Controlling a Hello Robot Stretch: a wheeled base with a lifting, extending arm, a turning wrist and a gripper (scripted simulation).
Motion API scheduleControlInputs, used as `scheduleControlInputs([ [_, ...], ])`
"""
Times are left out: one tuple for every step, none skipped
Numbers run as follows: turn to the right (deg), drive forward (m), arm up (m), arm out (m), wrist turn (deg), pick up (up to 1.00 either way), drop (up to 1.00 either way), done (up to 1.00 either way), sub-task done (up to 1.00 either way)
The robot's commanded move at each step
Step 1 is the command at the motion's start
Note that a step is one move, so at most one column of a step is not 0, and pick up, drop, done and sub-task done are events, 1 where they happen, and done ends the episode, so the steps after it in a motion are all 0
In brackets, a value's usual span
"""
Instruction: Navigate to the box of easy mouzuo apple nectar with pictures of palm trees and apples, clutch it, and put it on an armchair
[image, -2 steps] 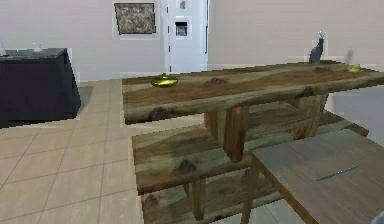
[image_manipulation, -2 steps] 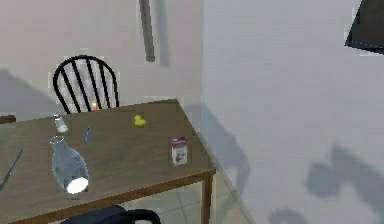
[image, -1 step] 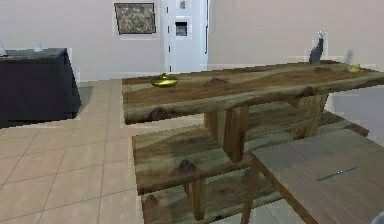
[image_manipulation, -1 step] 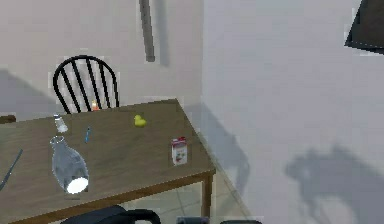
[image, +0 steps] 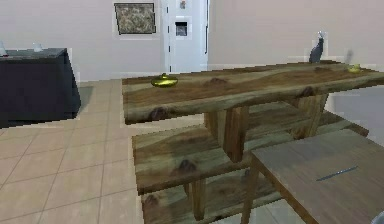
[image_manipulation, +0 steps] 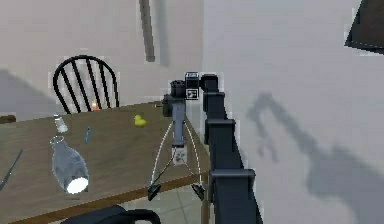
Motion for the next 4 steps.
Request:
scheduleControlInputs([
  [0.0, 0.0, 0.0, 0.0, 45.0, 0.0, 0.0, 0.0, 0.0],
  [0.0, 0.0, 0.0, 0.0, 45.0, 0.0, 0.0, 0.0, 0.0],
  [0.0, 0.0, 0.0, 0.0, 45.0, 0.0, 0.0, 0.0, 0.0],
  [0.0, 0.0, 0.0, 0.0, 30.0, 0.0, 0.0, 0.0, 0.0],
])
